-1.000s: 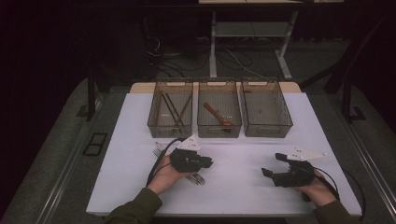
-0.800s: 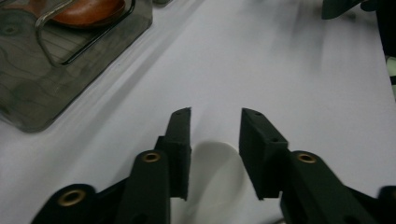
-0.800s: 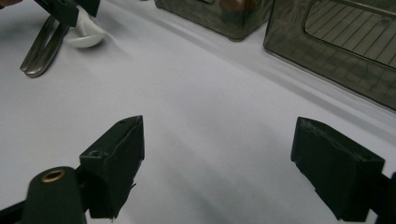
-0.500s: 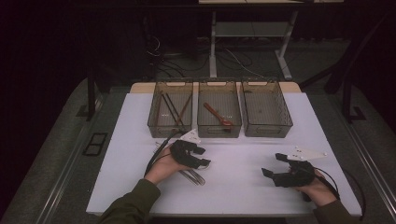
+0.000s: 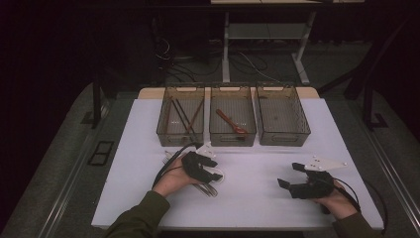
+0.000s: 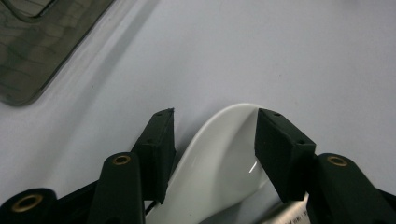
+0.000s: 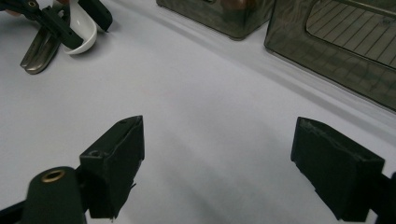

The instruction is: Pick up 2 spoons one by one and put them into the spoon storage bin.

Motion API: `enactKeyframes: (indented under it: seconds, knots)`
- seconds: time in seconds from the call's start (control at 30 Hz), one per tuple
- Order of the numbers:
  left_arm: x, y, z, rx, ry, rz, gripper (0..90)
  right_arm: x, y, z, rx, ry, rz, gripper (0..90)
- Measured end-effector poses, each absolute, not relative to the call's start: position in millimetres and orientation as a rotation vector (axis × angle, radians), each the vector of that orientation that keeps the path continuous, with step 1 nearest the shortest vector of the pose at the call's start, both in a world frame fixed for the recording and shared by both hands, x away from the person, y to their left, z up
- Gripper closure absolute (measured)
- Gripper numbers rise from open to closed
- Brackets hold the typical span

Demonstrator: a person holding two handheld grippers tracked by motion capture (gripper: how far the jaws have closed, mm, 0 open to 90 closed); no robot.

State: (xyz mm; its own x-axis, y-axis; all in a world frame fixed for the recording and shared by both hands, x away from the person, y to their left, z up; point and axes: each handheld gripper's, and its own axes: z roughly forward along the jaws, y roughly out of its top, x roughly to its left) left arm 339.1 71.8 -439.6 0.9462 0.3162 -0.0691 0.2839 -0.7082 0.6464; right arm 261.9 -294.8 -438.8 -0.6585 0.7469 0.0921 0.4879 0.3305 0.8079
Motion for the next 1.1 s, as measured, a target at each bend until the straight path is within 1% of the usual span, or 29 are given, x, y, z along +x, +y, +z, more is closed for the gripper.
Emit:
enactKeyframes:
  seconds: [0.23, 0.4, 0.53, 0.67, 0.9, 1.1]
  knots:
    - [333.3, 75.0, -435.1, 2.463, 0.395, 0.059, 54.6, 262.0, -294.9, -438.7, 1.101, 2.302, 1.239, 17.2]
    - [334.1, 79.0, -433.6, 2.471, 0.399, 0.04, 64.3, 261.8, -294.4, -438.7, 1.101, 2.306, 1.237, 17.2]
    - [334.0, 80.6, -432.6, 2.471, 0.387, 0.04, 69.5, 262.0, -294.4, -438.8, 1.101, 2.306, 1.235, 17.2]
    - [335.7, 83.5, -430.4, 2.465, 0.376, 0.029, 76.6, 262.0, -294.4, -438.8, 1.1, 2.307, 1.237, 17.2]
    - [336.5, 86.9, -428.5, 2.438, 0.377, 0.002, 82.4, 262.2, -294.2, -439.0, 1.094, 2.307, 1.238, 17.2]
    - [337.6, 86.5, -428.7, 2.433, 0.388, -0.008, 82.7, 262.1, -294.1, -438.8, 1.093, 2.306, 1.239, 17.2]
